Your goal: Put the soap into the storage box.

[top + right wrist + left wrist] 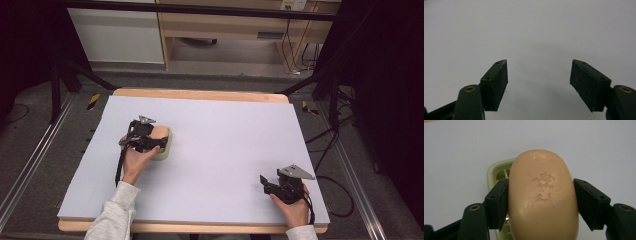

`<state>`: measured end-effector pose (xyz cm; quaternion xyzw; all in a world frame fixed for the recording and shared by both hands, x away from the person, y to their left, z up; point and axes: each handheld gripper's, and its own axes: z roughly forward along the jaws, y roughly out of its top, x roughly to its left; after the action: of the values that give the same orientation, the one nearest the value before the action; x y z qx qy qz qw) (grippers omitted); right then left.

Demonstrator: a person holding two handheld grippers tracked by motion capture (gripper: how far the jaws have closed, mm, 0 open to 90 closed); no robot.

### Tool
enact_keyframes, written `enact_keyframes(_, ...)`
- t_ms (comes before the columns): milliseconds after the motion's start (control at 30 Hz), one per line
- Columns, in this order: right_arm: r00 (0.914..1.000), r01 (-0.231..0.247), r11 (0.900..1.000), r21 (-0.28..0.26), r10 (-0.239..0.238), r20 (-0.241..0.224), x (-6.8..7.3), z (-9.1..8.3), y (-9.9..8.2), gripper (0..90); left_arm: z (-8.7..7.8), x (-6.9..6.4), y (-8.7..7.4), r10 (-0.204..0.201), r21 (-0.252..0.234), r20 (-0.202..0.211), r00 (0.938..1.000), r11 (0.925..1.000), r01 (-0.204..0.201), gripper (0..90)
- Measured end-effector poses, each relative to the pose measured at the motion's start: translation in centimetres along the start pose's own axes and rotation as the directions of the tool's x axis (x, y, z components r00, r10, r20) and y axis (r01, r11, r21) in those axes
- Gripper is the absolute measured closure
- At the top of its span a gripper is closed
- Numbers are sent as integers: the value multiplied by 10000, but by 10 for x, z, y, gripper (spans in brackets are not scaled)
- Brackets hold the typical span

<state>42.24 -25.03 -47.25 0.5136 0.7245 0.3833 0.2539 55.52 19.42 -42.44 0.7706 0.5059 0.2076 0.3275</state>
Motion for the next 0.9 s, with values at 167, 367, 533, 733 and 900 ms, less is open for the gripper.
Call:
enact_keyframes(167,10000,-65,10000,38,65,-31,0,0,0,310,5,1,0,-37,47,1,10000,10000,37,318)
enact_keyframes(367,10000,-37,10000,44,37,-25,0,0,0,313,10,3,-2,-86,147,4,10000,9999,85,318)
enact_keyframes(533,10000,-34,10000,55,34,-23,0,0,0,314,14,7,-4,-235,214,-13,9997,9995,235,319)
enact_keyframes(733,10000,-22,10000,55,22,-17,0,0,0,314,18,8,-7,-254,337,-34,9997,9991,255,318)
enact_keyframes(900,10000,-17,10000,59,17,-16,0,0,0,314,20,7,-8,-193,406,-42,9998,9990,194,319)
